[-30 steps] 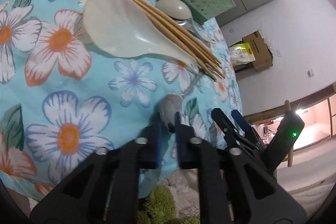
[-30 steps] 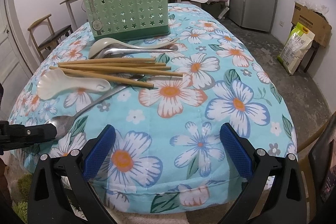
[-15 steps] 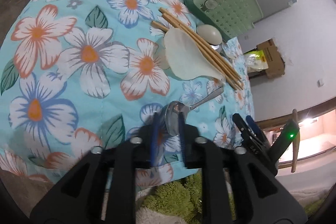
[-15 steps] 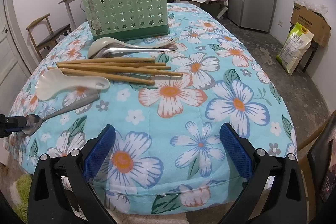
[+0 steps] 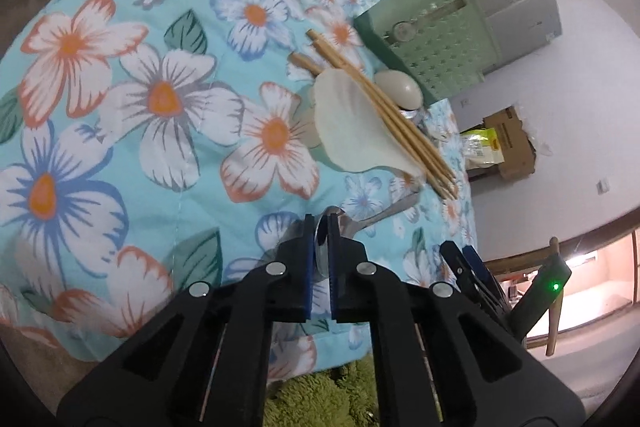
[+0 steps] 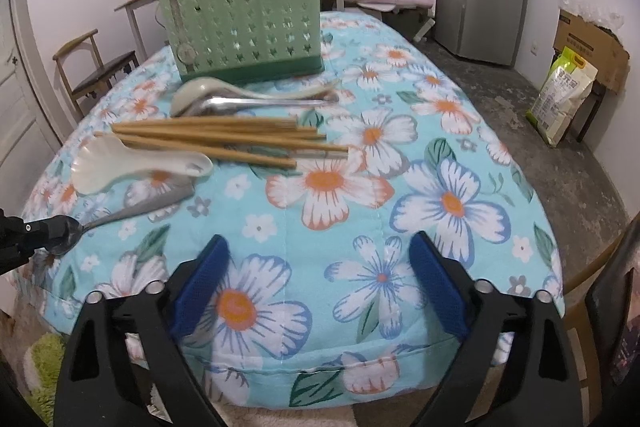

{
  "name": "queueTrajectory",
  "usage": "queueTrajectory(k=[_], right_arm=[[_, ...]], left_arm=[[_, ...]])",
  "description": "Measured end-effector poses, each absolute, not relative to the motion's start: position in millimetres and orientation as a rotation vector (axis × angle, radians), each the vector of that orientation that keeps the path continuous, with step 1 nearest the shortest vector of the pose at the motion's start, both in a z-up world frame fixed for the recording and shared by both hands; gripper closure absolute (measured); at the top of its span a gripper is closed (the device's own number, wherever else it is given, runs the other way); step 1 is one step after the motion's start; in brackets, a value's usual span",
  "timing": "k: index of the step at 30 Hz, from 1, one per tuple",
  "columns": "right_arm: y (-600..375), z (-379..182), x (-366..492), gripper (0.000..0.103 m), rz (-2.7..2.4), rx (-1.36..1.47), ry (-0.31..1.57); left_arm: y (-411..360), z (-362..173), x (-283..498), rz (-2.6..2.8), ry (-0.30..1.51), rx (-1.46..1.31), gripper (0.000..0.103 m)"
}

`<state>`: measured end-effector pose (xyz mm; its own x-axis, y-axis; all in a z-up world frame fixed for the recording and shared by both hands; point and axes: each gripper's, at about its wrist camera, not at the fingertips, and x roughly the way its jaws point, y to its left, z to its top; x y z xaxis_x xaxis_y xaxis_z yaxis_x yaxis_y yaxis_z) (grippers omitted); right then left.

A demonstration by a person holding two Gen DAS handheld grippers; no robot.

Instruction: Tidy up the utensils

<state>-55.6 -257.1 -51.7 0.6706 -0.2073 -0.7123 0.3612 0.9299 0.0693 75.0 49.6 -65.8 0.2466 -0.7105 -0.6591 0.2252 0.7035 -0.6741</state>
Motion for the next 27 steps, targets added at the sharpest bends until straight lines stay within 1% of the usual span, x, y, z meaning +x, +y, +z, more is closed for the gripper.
queueTrajectory(k=[1, 6, 13, 18, 20, 21, 23, 27], right_arm=[[-256, -47, -58, 0.022, -0.319, 0.21, 0.753], [-237, -21, -56, 0.027, -0.258, 0.148, 0.648], [-159, -7, -15, 0.036, -0.036, -0.069, 0.616], [-95, -18, 16, 0.043, 0.063, -0.276, 0.626], [-75, -27, 30, 0.044, 0.075, -0.336, 0.65], [-70, -30, 32, 0.046, 0.075, -0.356, 0.658], [-57, -37, 40, 0.047, 0.075, -0.406, 0.677], [-44, -47, 51, 0.053, 0.028, -0.462, 0.704]], left_arm=[[53, -62, 74, -0.686, 1.144, -0.501, 0.101], [84, -30, 70, -0.708, 1.033, -0.5, 0.101], [148, 4, 85, -0.6, 0.87, -0.579, 0.101], [171, 10, 97, -0.52, 0.806, -0.589, 0.101], [176, 9, 102, -0.505, 0.791, -0.594, 0.101], [176, 7, 104, -0.501, 0.788, -0.593, 0.101], [177, 5, 108, -0.496, 0.786, -0.592, 0.101], [179, -2, 116, -0.495, 0.788, -0.591, 0.101]])
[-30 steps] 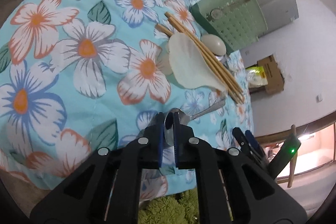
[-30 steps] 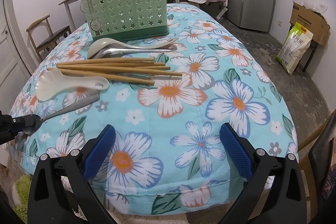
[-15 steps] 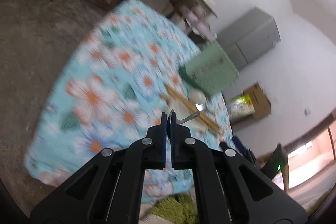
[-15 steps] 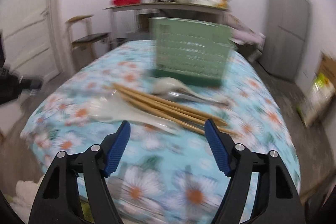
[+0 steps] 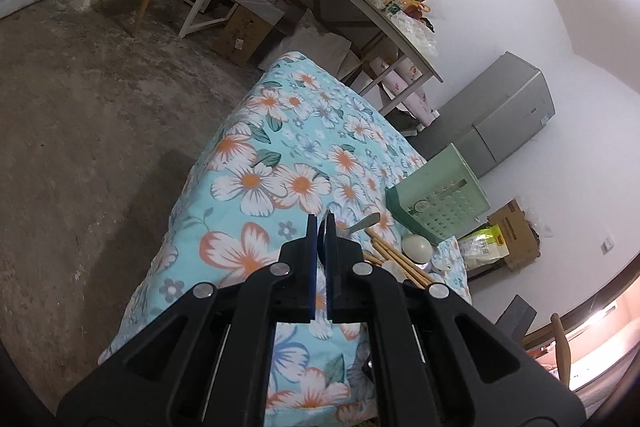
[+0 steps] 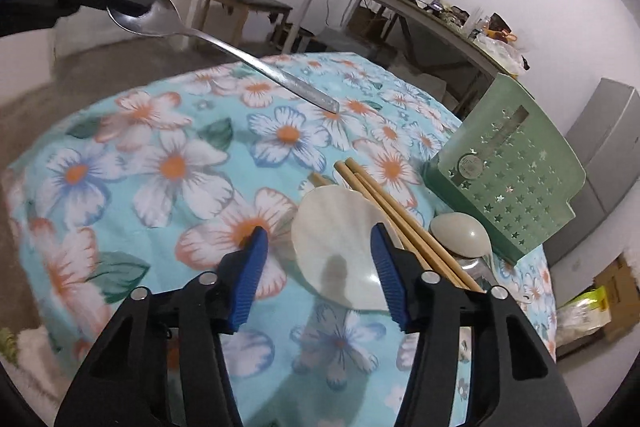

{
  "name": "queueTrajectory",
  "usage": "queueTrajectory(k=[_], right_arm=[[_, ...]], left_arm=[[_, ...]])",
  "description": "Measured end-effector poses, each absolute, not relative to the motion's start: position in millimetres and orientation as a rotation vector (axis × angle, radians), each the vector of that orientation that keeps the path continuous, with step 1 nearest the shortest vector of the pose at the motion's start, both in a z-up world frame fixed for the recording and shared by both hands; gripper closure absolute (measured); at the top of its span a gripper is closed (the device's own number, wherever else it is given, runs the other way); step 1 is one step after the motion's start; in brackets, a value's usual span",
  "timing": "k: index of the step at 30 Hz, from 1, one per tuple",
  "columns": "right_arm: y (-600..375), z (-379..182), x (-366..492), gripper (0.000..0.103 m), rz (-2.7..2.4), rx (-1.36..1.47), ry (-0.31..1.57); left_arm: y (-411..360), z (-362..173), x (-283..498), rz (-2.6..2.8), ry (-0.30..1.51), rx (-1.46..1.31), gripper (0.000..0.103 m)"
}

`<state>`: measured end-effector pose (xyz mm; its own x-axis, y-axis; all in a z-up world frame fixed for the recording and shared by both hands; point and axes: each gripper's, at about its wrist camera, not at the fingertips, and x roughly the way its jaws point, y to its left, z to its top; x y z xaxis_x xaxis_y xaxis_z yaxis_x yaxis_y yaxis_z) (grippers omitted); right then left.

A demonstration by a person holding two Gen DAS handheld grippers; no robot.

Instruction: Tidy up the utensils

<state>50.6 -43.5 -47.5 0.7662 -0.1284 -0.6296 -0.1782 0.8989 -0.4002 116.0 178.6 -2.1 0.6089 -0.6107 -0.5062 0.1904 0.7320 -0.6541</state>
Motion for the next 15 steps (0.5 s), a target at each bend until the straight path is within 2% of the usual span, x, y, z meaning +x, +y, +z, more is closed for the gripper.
queueTrajectory(k=[5, 7, 13, 15], right_arm=[[-36, -60, 61, 0.067, -0.029, -0.526, 0.705], [-31, -64, 61, 0.084, -0.035, -0.558, 0.698], [-31, -57, 54, 0.095, -0.041, -0.545, 0.663], [-34, -50, 50, 0.096, -0.035, -0.526, 0.649]], left_arm=[[180, -10, 122, -0.49, 0.795, -0.594, 0.101], [181, -11, 122, -0.49, 0.793, -0.593, 0.101], [180, -7, 121, -0.483, 0.77, -0.573, 0.101], [179, -3, 120, -0.484, 0.754, -0.566, 0.101]])
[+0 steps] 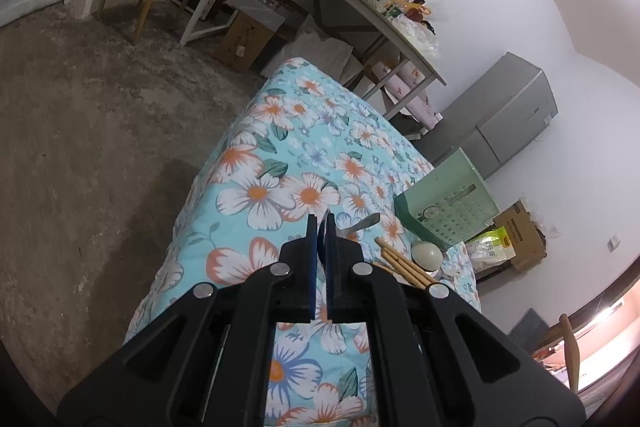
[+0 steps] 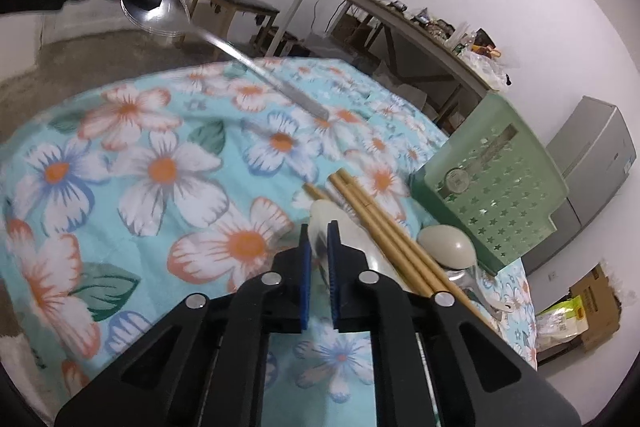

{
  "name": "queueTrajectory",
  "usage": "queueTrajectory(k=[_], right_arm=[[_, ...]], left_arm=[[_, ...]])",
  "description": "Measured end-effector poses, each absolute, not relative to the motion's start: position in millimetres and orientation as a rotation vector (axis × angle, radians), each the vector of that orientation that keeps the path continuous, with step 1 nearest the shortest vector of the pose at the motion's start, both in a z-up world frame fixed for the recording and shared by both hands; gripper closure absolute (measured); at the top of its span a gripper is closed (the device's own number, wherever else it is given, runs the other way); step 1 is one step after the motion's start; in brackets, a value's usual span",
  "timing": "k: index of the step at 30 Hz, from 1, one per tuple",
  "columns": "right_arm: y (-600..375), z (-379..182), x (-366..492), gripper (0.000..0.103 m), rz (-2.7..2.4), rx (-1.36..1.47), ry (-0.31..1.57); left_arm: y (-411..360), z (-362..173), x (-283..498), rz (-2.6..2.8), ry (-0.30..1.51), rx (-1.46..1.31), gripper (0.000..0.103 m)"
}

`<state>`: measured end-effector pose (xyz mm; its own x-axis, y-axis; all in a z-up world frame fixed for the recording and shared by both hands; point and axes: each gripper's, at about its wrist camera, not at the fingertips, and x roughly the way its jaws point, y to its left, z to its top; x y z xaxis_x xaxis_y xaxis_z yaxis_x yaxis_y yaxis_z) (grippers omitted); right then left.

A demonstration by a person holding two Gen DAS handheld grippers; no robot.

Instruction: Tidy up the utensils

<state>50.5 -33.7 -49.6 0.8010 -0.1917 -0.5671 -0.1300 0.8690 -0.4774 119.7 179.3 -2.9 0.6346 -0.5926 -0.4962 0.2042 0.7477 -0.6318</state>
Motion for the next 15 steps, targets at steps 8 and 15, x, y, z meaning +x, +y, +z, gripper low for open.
queueTrajectory(k=[8, 15], right_arm=[[-65, 3, 27, 0.099, -0.017, -0.361, 0.56], [-117, 53, 10, 0.1, -0.02, -0.14, 0.478]], left_arm=[[165, 47, 114, -0.579, 0.594, -0.519, 0.101], [112, 109, 127, -0.687, 0.441, -0.418, 0.101]])
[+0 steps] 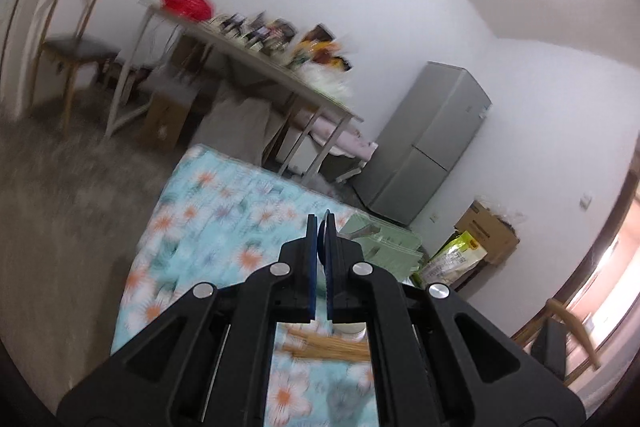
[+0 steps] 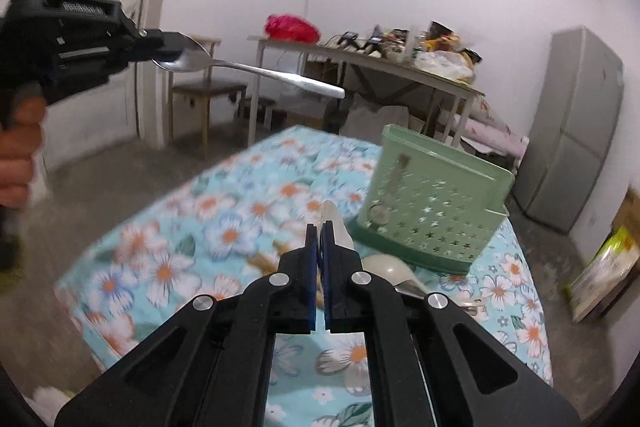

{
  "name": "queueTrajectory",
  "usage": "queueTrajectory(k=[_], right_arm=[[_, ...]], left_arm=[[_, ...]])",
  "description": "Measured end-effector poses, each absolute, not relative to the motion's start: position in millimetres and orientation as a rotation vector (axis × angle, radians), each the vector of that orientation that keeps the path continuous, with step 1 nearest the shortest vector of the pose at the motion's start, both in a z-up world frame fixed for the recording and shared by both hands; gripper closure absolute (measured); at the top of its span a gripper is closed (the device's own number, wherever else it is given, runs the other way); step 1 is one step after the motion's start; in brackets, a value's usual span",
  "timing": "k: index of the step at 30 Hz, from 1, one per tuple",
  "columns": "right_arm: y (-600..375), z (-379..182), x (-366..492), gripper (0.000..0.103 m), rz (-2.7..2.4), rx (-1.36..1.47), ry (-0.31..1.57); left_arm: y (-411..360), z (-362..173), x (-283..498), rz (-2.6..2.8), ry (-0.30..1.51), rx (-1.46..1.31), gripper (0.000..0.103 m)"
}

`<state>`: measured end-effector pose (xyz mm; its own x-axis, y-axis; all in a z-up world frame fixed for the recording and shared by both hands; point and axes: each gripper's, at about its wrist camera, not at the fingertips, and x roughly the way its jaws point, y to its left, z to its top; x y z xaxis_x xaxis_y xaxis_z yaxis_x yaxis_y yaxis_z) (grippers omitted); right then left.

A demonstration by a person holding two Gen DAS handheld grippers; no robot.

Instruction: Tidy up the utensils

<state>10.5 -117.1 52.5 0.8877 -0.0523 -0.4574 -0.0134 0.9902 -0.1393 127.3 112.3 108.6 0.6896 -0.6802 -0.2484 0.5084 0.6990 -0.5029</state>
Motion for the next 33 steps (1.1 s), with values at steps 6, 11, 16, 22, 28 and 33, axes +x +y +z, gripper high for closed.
queueTrajectory(k=[6, 11, 16, 22, 28, 33], right_arm=[[-153, 68, 2, 0.1, -0.065, -0.062, 0.438], [-175, 72, -3, 0.1, -0.095, -0.034, 0.416], [-191, 69, -5, 0.1, -0.109, -0.034, 0.414], [-207, 68, -6, 0.1, -0.114, 0.002, 0.413], [-226, 67, -9, 0.1, -0.117, 0.064, 0.409], [-242, 67, -9, 0.1, -0.126, 0.112, 0.414]], left_arm=[[36, 148, 134, -0.697, 0.335, -0.178, 0.101], [-17, 156, 144, -0.673, 0.367, 0.003, 0.101], [-56, 159, 155, -0.626, 0.374, 0.158, 0.101], [-98, 160, 173, -0.579, 0.407, 0.334, 0.101], [-126, 148, 196, -0.581, 0.485, 0.391, 0.097], [-123, 140, 205, -0.608, 0.486, 0.296, 0.069]])
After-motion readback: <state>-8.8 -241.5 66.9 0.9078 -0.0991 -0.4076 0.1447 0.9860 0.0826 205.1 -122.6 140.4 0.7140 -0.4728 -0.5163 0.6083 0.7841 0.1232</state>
